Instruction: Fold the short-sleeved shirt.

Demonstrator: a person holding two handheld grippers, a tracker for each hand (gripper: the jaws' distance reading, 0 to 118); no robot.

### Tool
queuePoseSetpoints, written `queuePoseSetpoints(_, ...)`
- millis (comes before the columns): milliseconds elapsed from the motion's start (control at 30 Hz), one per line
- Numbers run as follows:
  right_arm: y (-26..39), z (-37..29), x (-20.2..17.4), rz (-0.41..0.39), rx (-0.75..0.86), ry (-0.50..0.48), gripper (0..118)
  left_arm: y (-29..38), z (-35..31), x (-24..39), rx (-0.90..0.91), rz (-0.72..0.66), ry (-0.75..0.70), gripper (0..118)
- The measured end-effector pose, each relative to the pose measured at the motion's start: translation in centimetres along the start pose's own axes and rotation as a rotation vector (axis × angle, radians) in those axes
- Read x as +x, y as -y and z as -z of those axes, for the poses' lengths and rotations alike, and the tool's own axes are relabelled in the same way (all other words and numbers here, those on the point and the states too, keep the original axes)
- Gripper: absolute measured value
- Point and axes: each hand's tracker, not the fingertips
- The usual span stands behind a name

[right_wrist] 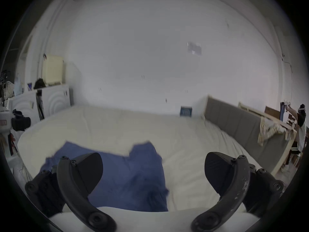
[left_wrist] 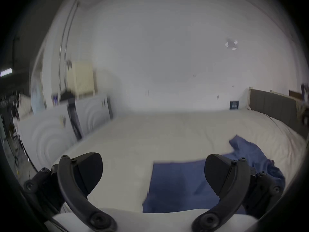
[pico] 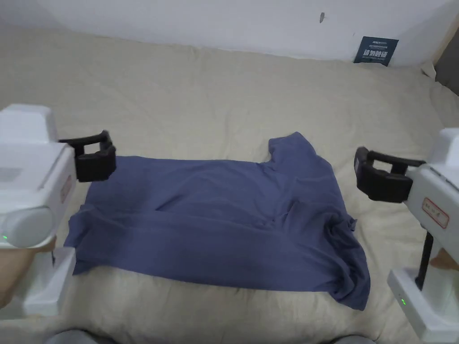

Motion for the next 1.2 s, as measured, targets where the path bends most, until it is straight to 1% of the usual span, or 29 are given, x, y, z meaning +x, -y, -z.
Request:
queuePoseSetpoints(67, -0.6, -0.3, -1.3, 0.012, 0.051, 0.000, 118, -0.5, -0.6, 1.5, 0.065, 0.029, 0.005, 118)
queuePoseSetpoints(167, -0.4, 0.0, -2.8, 0.022, 0.061, -0.011, 118, -0.4, -0.8, 2.8, 0.068, -0.017, 0.039, 118)
queuePoseSetpoints(200, -0.2, 0.1, -3.3, 0.021, 0.064, -0.011, 118, -0.3, -0.9, 3.1, 0.063, -0.041, 0.056, 116)
queuePoseSetpoints(233, 0.1, 0.2, -3.6, 0.023, 0.067, -0.004, 118, -0.2, -1.0, 3.4, 0.061, -0.044, 0.059, 108)
queuePoseSetpoints(267, 0.2, 0.2, -3.9, 0.030, 0.068, -0.003, 114, 0.0, -1.1, 3.5, 0.063, -0.048, 0.065, 94)
queuePoseSetpoints(333, 0.7, 0.1, -4.2, 0.081, 0.073, -0.013, 73, 0.2, -1.2, 3.8, 0.063, -0.052, 0.076, 53)
queuePoseSetpoints(367, 1.0, 0.3, -4.2, 0.097, 0.077, -0.009, 45, 0.2, -1.2, 3.7, 0.053, -0.057, 0.087, 35)
queuePoseSetpoints(400, 1.1, 0.5, -4.2, 0.100, 0.073, -0.005, 12, 0.2, -1.0, 3.7, 0.043, -0.065, 0.091, 15)
queuePoseSetpoints(433, 1.1, 0.7, -4.3, 0.115, 0.067, 0.006, 6, 0.3, -0.8, 3.5, 0.032, -0.081, 0.092, 4)
queuePoseSetpoints(467, 1.3, 0.9, -4.3, 0.140, 0.068, 0.017, 4, 0.3, -0.6, 3.4, 0.024, -0.090, 0.089, 1)
queuePoseSetpoints(500, 1.4, 1.1, -4.2, 0.159, 0.079, 0.017, 2, 0.4, -0.4, 3.2, 0.014, -0.095, 0.083, 0)
queuePoseSetpoints(567, 1.5, 1.6, -4.1, 0.168, 0.075, 0.014, 1, 0.4, 0.4, 2.8, -0.020, -0.099, 0.087, 0)
queuePoseSetpoints(667, 1.4, 2.7, -4.1, 0.151, 0.039, 0.012, 1, 0.2, 2.6, 1.9, -0.075, -0.108, 0.084, 0)
queuePoseSetpoints(767, 1.3, 4.0, -4.0, 0.147, 0.017, 0.004, 1, -0.1, 6.2, 0.4, -0.156, -0.158, 0.090, 0)
queuePoseSetpoints(800, 1.3, 4.5, -4.0, 0.143, 0.010, 0.002, 1, -0.3, 7.8, -0.1, -0.182, -0.194, 0.096, 2)
queuePoseSetpoints(833, 1.3, 5.1, -4.0, 0.137, 0.003, 0.002, 1, -0.3, 9.5, -0.7, -0.218, -0.221, 0.103, 10)
queuePoseSetpoints(867, 1.3, 5.6, -3.9, 0.133, -0.003, 0.001, 1, -0.2, 11.2, -1.3, -0.257, -0.247, 0.117, 25)
queuePoseSetpoints(900, 1.2, 6.0, -4.1, 0.132, -0.012, -0.004, 1, -0.1, 13.3, -1.9, -0.314, -0.255, 0.125, 57)
queuePoseSetpoints(933, 1.3, 6.6, -4.1, 0.135, -0.023, -0.010, 1, 0.0, 15.3, -2.2, -0.384, -0.267, 0.130, 79)
queuePoseSetpoints(967, 1.5, 7.1, -4.0, 0.140, -0.032, -0.014, 1, 0.3, 17.3, -2.5, -0.448, -0.281, 0.120, 96)
queuePoseSetpoints(1000, 1.8, 7.9, -3.8, 0.147, -0.042, -0.016, 1, 0.7, 19.6, -2.8, -0.526, -0.279, 0.116, 109)
queuePoseSetpoints(1067, 2.3, 9.3, -3.9, 0.158, -0.063, -0.015, 1, 1.7, 23.3, -3.3, -0.605, -0.298, 0.128, 113)
queuePoseSetpoints(1100, 2.6, 10.1, -3.9, 0.161, -0.081, -0.008, 1, 2.3, 25.2, -3.5, -0.665, -0.304, 0.111, 115)
queuePoseSetpoints(1200, 3.9, 12.6, -3.3, 0.168, -0.132, 0.002, 1, 4.7, 30.1, -3.3, -0.787, -0.212, 0.075, 115)
